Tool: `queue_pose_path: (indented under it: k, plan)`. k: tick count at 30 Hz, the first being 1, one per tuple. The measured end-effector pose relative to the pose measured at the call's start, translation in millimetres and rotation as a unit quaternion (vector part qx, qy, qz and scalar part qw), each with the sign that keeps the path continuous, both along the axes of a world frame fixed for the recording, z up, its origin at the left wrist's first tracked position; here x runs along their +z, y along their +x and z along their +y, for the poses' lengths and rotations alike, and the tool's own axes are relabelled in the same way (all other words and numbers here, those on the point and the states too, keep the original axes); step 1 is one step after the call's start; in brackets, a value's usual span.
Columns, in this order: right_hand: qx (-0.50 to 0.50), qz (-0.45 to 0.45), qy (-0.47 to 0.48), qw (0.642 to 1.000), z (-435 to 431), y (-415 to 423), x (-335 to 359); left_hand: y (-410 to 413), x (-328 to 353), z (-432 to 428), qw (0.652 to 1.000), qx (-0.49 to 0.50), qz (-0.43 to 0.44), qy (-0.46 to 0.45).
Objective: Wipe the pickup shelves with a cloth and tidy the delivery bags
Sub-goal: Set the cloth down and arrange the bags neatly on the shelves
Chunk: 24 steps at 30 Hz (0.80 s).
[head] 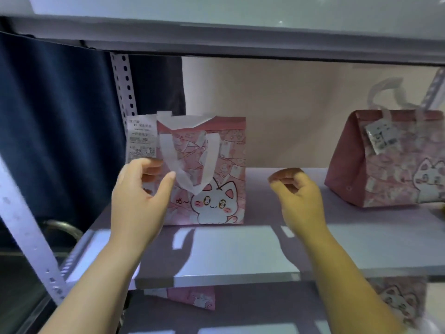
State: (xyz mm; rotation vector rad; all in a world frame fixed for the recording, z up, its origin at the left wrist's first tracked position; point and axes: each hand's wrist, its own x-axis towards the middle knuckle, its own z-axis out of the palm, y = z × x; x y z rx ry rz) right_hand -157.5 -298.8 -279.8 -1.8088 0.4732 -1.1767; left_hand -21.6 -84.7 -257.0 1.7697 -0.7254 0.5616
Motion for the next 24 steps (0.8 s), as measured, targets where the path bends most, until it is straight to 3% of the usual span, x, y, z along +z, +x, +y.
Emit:
queue_pose_path:
  k: [5,13,24]
  plan:
    - [0.031,0.055,-0.006,0.998,-37,-43,-9,-38,-8,-52,0.997,-0.073,0.021,-0.012]
    - [-0.02,0.128,0.011,0.992,-141,-118,-11,-94,-26,-178,0.984,-0.151,0.084,0.04]
    - [-0.24,0.165,-0.107,0.951,-300,-213,-5,-167,-40,-333,0.968,-0.204,0.119,0.084]
